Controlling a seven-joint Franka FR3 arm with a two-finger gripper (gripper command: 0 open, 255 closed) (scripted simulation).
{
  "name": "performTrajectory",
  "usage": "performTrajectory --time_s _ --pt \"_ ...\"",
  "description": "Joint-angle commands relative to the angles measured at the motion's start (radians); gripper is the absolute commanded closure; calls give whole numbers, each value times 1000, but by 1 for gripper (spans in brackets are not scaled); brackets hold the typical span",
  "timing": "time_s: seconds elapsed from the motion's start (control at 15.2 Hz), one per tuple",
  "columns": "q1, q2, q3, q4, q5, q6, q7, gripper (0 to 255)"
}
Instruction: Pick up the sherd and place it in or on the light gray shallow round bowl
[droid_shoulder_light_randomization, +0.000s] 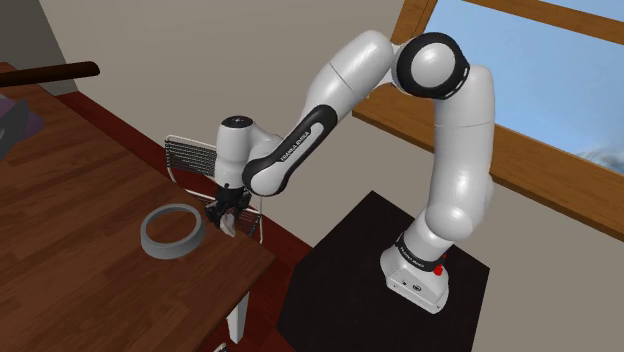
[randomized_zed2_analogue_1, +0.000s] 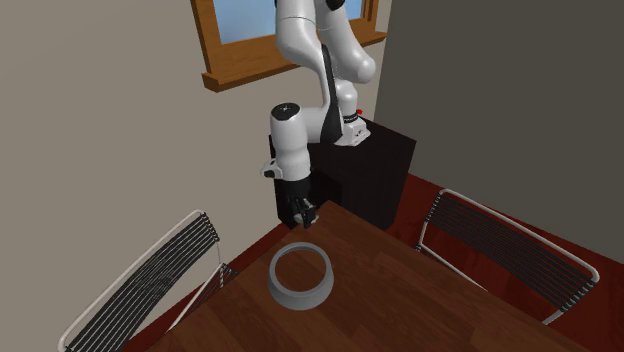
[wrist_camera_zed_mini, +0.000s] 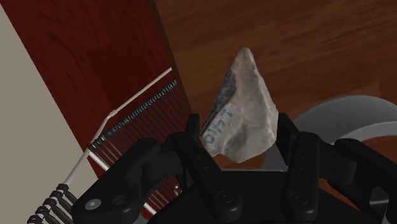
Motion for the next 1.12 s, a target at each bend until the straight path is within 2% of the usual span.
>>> performTrajectory --time_s 0.0,0.79,1.06 --pt "-12 -21 16 -2 16 -19 -8 255" --pt "-87 -150 110 -5 123 -135 -69 255" --pt "14 -18 60 199 53 -217 -7 255"
